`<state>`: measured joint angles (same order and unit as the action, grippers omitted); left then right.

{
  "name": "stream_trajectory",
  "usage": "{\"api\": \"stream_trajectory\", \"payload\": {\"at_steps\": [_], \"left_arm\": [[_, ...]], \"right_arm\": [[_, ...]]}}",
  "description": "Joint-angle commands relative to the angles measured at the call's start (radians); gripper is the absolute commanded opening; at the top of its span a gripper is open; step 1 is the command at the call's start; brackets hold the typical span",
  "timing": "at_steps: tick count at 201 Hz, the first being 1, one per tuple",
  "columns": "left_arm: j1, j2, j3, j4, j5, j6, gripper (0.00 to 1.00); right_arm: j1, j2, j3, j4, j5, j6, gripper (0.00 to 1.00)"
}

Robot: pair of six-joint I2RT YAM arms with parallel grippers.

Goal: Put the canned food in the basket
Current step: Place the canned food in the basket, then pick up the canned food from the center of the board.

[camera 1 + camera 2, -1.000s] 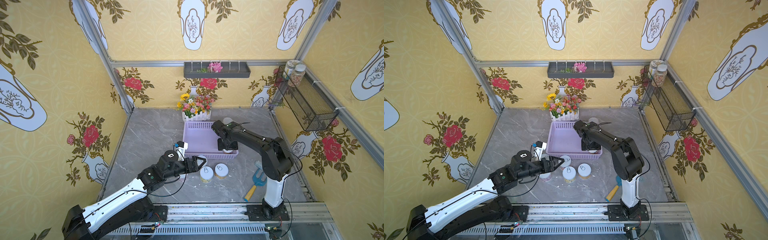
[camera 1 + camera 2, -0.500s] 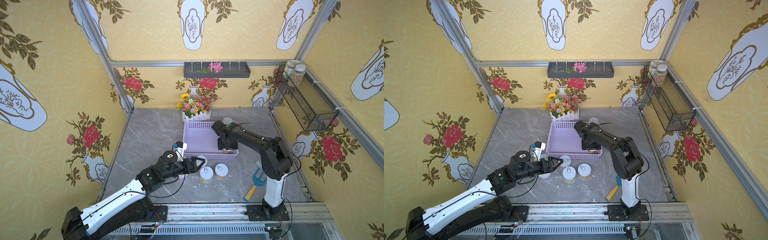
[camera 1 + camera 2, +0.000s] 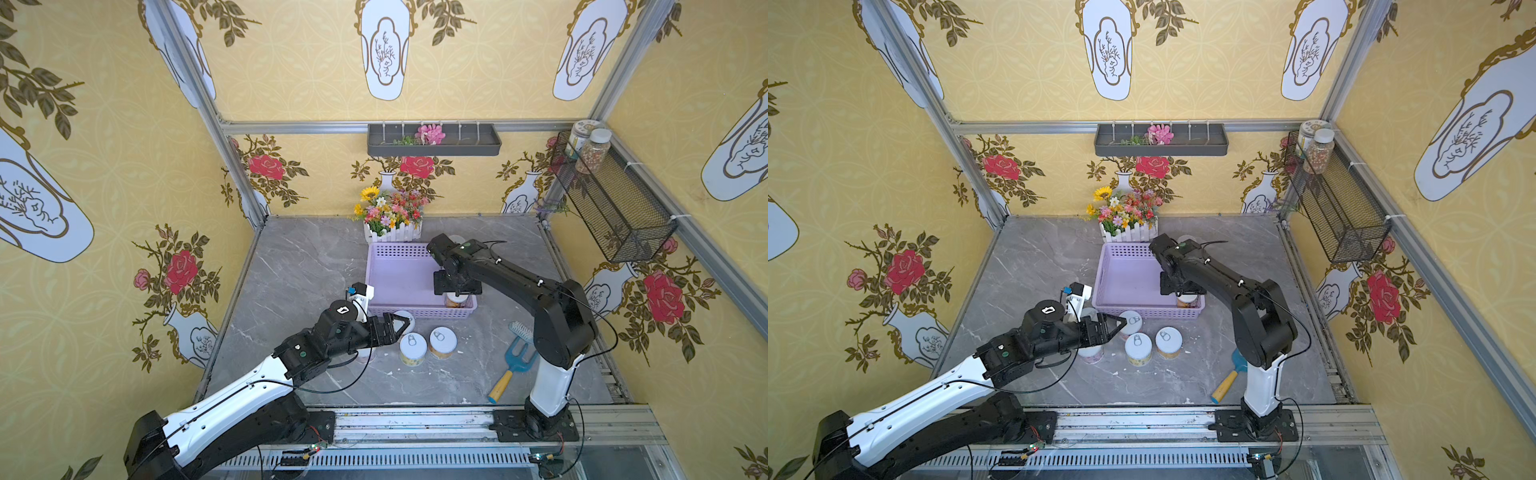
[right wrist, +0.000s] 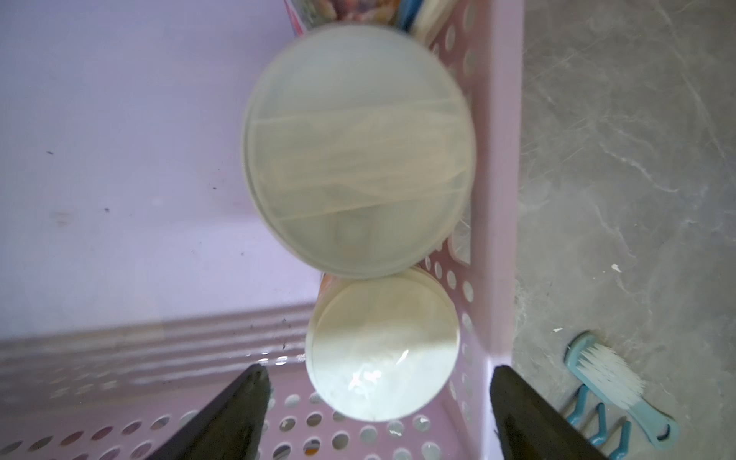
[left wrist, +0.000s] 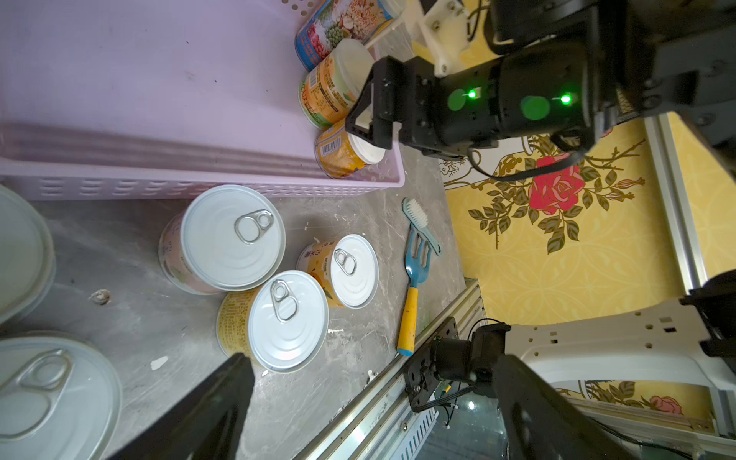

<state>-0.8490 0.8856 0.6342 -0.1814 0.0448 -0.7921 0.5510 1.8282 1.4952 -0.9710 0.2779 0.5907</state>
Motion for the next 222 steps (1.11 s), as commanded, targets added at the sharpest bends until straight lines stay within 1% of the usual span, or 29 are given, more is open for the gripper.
{"api": "stream_trajectory", "payload": {"at_steps": [1,15,20,38,95,116,136,153,163,167,186,204,222], "left_arm": [[0.002,0.039,0.051,-0.090,-0.058,0.048,1.00],[0.002,0.061,0.082,-0.142,-0.082,0.062,1.00],[0.002,0.068,0.092,-0.158,-0.089,0.094,1.00],[0.002,0.100,0.132,-0.217,-0.113,0.128,1.00],[0.002,0.236,0.243,-0.349,-0.186,0.172,1.00],[0.002,0.269,0.277,-0.418,-0.246,0.148,1.00],[0.002,0.288,0.299,-0.507,-0.317,0.099,1.00],[0.005,0.306,0.305,-0.563,-0.365,0.073,1.00],[0.011,0.321,0.305,-0.585,-0.378,0.073,1.00],[0.013,0.329,0.306,-0.592,-0.379,0.047,1.00],[0.023,0.367,0.315,-0.619,-0.390,0.039,1.00],[0.039,0.403,0.323,-0.626,-0.392,0.049,1.00],[0.049,0.424,0.328,-0.641,-0.405,0.050,1.00]], "right_arm": [[0.005,-0.066,-0.014,-0.032,-0.038,0.000,1.00],[0.015,-0.124,-0.046,-0.027,-0.067,0.005,0.98],[0.020,-0.144,-0.057,-0.027,-0.074,0.006,0.98],[0.044,-0.214,-0.097,-0.032,-0.090,0.015,0.97],[0.191,-0.409,-0.205,0.000,-0.103,0.058,0.97],[0.237,-0.470,-0.251,0.043,-0.128,0.070,0.97],[0.270,-0.518,-0.307,0.100,-0.163,0.079,0.97],[0.302,-0.545,-0.353,0.172,-0.190,0.093,0.97],[0.329,-0.554,-0.377,0.221,-0.202,0.095,0.97],[0.341,-0.555,-0.380,0.235,-0.202,0.099,0.97],[0.388,-0.562,-0.398,0.309,-0.181,0.113,0.97],[0.395,-0.574,-0.425,0.368,-0.174,0.123,0.97],[0.395,-0.568,-0.413,0.354,-0.167,0.107,0.97]]}}
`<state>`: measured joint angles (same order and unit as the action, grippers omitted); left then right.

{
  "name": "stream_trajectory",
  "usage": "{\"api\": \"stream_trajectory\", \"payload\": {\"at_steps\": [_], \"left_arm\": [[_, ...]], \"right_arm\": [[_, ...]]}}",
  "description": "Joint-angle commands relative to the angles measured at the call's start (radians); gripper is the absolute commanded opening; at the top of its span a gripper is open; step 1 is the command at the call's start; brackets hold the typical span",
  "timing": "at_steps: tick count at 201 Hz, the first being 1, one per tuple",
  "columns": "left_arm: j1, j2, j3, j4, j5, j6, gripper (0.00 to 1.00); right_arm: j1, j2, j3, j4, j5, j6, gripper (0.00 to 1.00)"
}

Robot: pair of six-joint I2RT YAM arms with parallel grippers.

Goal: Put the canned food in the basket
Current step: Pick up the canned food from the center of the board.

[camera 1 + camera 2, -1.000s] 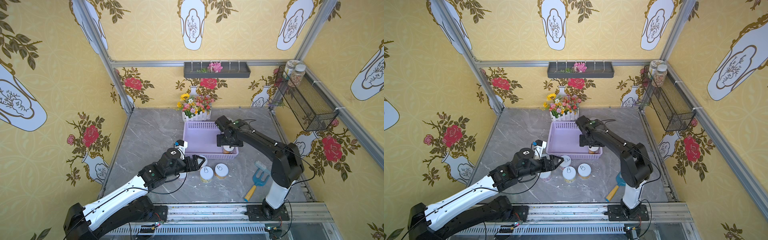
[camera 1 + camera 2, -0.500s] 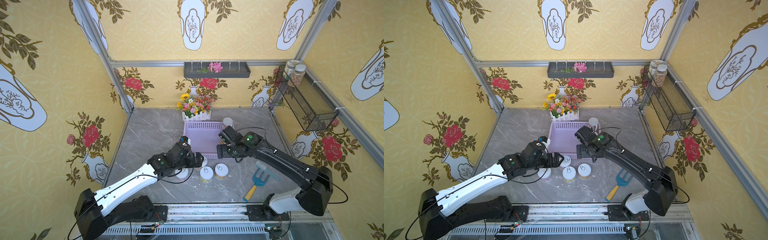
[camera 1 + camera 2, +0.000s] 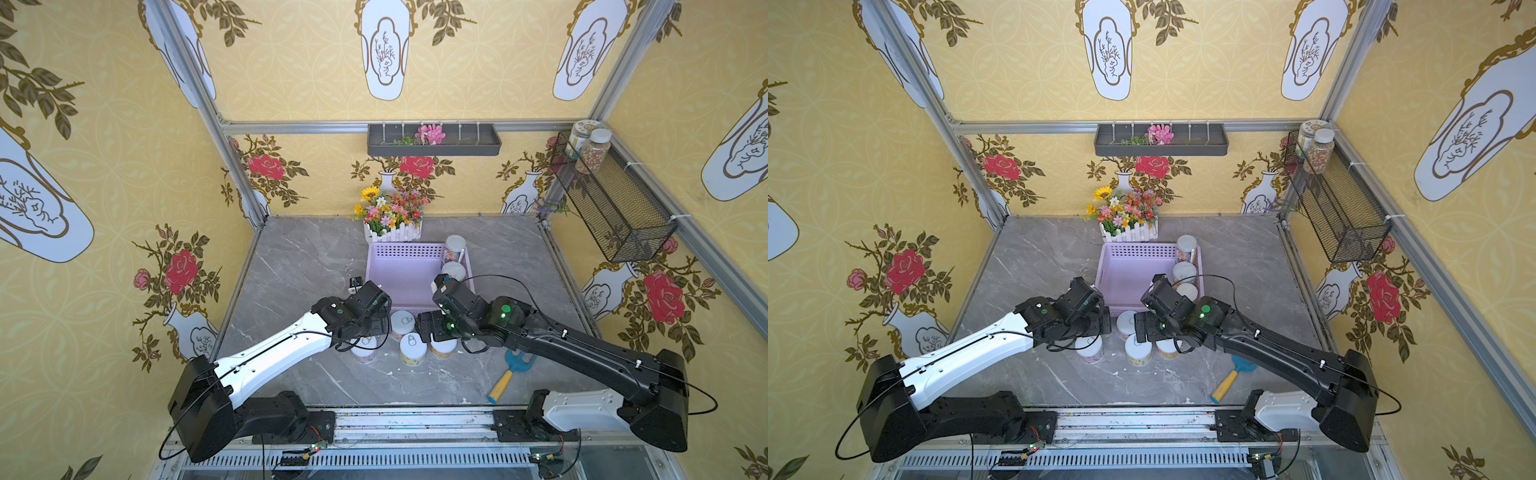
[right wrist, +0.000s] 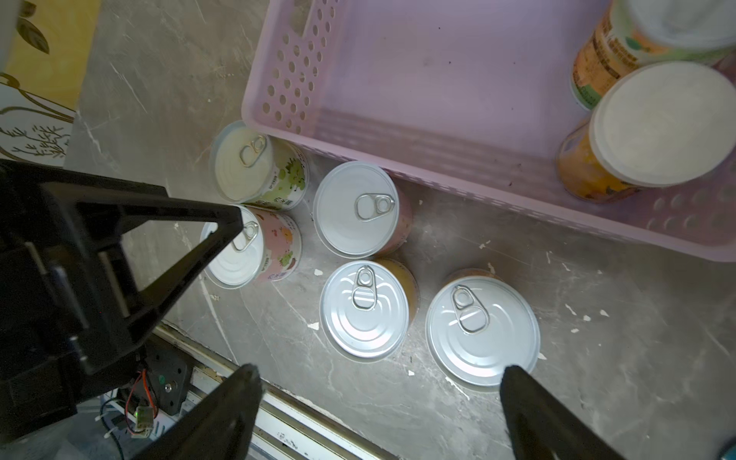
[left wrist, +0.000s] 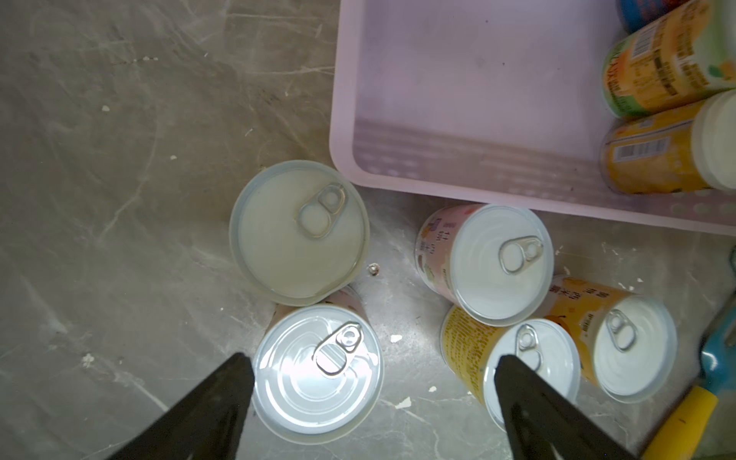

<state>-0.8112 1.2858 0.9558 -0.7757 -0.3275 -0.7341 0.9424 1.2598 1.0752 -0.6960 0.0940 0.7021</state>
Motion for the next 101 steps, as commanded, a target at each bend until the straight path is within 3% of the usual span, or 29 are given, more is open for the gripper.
{"api": "stream_trajectory", "payload": {"at_steps": [1,61,101], "left_arm": [[0.011,0.023,0.005,-0.047,-0.033,-0.008,1.00],[0.097,0.063,-0.031,0.016,0.031,0.068,1.00],[0.135,0.112,-0.027,0.057,0.061,0.114,1.00]], "right_arm": [[0.004,0.001,0.009,0.078,0.017,-0.004,0.97],[0.004,0.004,0.028,0.027,-0.044,-0.064,0.97],[-0.079,-0.048,-0.029,0.120,-0.229,-0.058,0.97]]}}
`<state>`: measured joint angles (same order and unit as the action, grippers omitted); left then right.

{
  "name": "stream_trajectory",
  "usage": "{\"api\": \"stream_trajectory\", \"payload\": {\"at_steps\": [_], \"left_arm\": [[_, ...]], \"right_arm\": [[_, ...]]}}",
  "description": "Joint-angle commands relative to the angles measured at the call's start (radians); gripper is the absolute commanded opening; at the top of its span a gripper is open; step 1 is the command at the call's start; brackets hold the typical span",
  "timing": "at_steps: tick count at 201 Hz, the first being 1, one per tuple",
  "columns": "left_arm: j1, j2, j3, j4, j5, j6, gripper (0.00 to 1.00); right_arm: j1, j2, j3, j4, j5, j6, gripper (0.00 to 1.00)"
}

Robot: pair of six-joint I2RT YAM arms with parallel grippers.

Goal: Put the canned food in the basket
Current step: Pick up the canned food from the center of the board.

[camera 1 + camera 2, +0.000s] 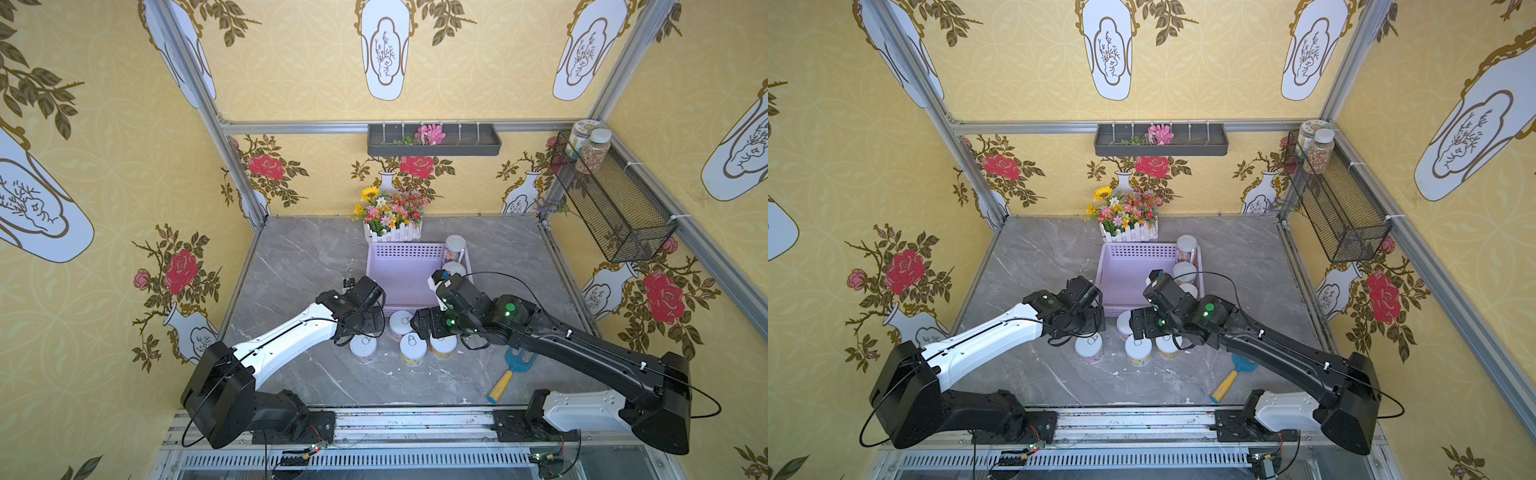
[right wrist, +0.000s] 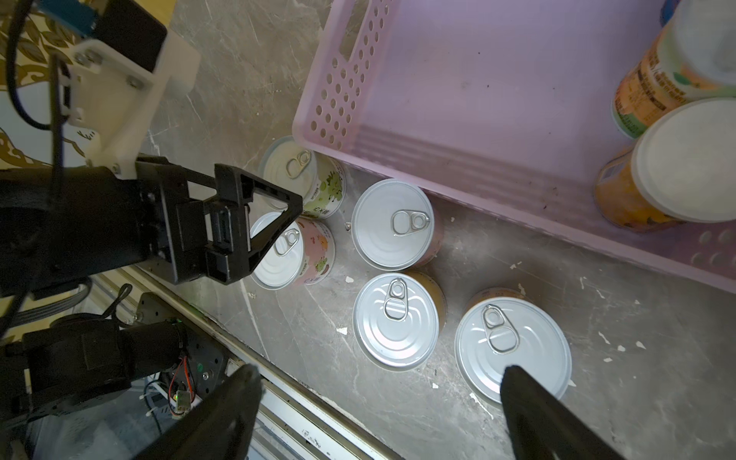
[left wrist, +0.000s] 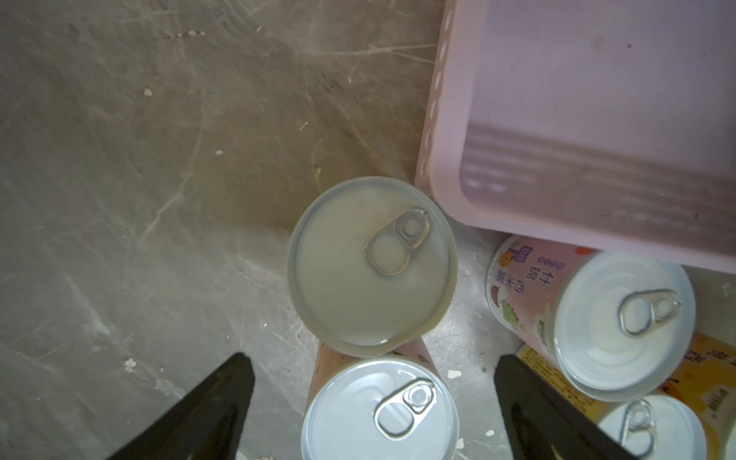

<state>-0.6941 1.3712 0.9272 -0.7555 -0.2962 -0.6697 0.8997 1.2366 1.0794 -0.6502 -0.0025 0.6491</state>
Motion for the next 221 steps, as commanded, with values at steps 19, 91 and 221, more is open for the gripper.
{"api": "stream_trajectory", "payload": {"at_steps": [19,91,221], "left_arm": [[0.037,0.060,0.015,0.036,0.018,0.066,1.00],[0.064,0.168,0.074,0.045,0.002,0.099,0.99],[0.064,0.221,0.043,0.087,0.021,0.104,0.77]], "right_arm": [[-0.059,-0.035,-0.050,0.097,-0.171,0.003,0.97],[-0.062,-0.038,-0.050,0.084,-0.166,0.006,0.97],[-0.061,-0.051,-0.061,0.078,-0.164,0.018,0.98]]}}
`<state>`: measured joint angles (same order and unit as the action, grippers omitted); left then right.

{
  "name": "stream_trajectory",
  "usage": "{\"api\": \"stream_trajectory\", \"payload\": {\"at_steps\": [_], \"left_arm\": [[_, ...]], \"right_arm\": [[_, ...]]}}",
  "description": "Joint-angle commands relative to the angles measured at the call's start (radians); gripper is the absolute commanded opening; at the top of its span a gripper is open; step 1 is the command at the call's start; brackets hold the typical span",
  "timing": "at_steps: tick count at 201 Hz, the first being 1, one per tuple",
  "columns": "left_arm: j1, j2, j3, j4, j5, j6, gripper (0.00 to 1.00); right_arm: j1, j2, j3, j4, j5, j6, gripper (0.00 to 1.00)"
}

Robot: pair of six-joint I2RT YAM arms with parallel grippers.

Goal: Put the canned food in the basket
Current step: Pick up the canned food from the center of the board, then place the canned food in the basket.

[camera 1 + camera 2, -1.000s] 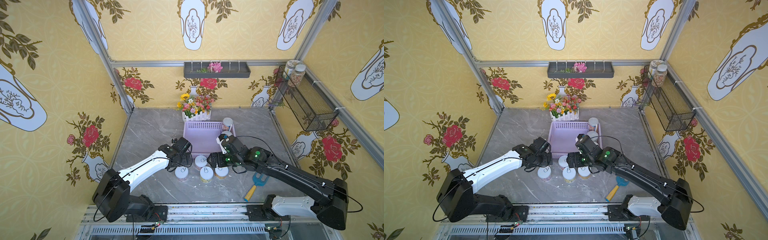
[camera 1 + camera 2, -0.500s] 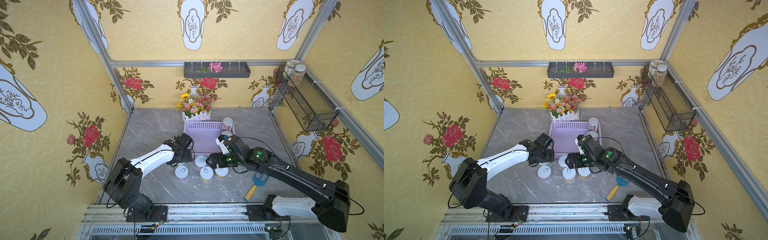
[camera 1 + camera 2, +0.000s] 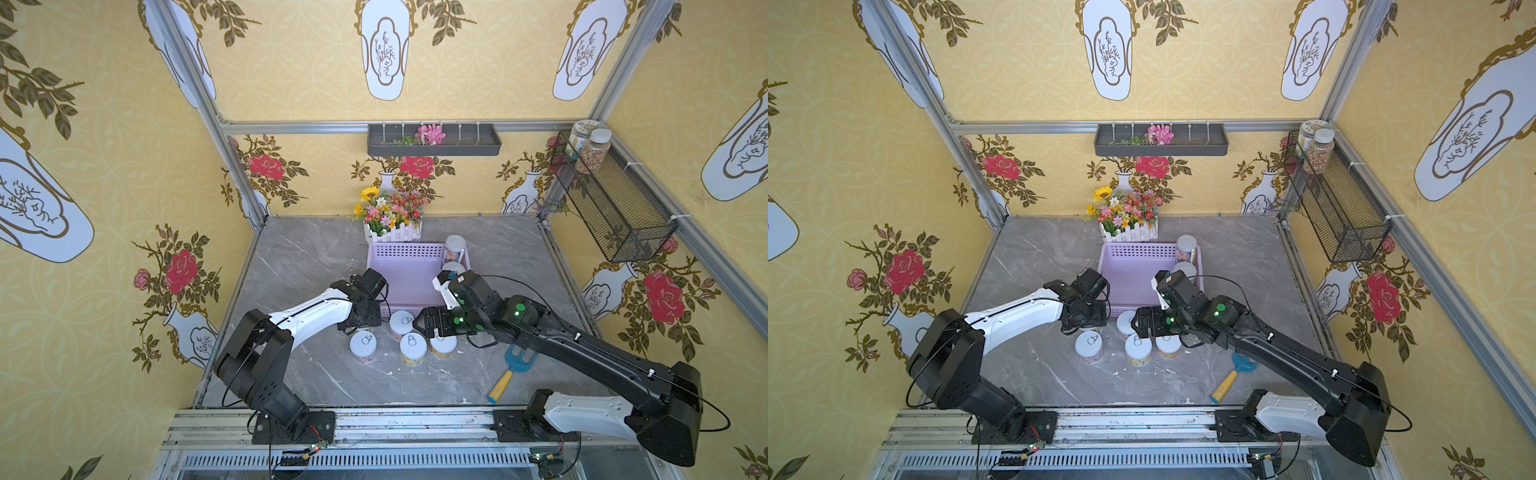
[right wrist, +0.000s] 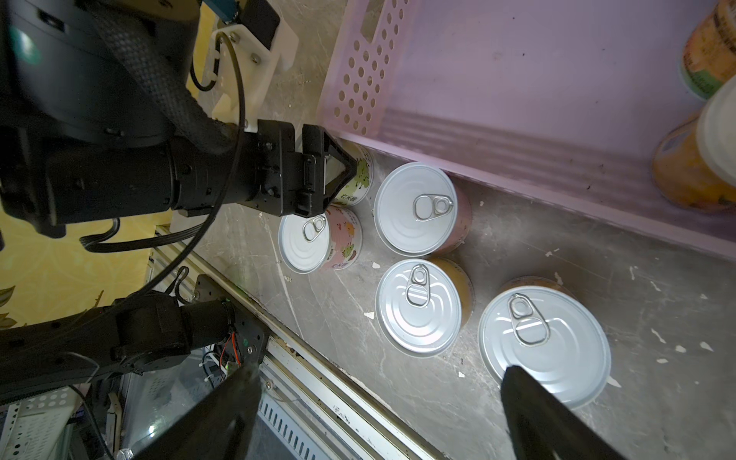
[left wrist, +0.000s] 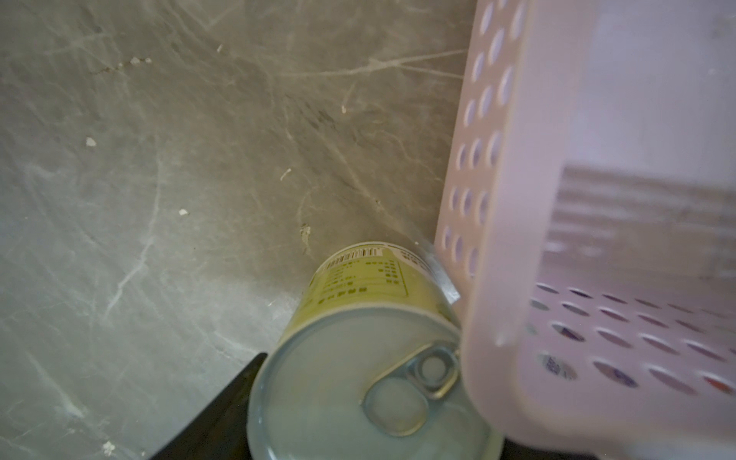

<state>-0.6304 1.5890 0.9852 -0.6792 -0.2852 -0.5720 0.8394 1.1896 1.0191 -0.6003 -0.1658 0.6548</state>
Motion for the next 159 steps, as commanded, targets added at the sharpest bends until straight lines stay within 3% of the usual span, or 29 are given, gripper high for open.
{"api": "stream_trajectory", "payload": {"at_steps": [1,42,104,159], "left_arm": [[0.000,0.003,-0.015,0.011,0.008,0.006,0.77],[0.000,-0.022,-0.019,-0.041,-0.022,-0.014,0.75],[-0.001,-0.181,0.006,-0.179,-0.090,-0.057,0.73],[-0.010,-0.270,0.148,-0.282,-0.128,-0.010,0.69]], "right_arm": [[0.000,-0.004,-0.001,0.028,-0.001,0.013,0.98],[0.001,-0.001,0.002,0.027,-0.001,0.016,0.98],[0.006,-0.044,-0.022,0.070,0.040,-0.009,0.97],[0.010,-0.115,-0.045,0.114,0.166,-0.007,0.97]]}}
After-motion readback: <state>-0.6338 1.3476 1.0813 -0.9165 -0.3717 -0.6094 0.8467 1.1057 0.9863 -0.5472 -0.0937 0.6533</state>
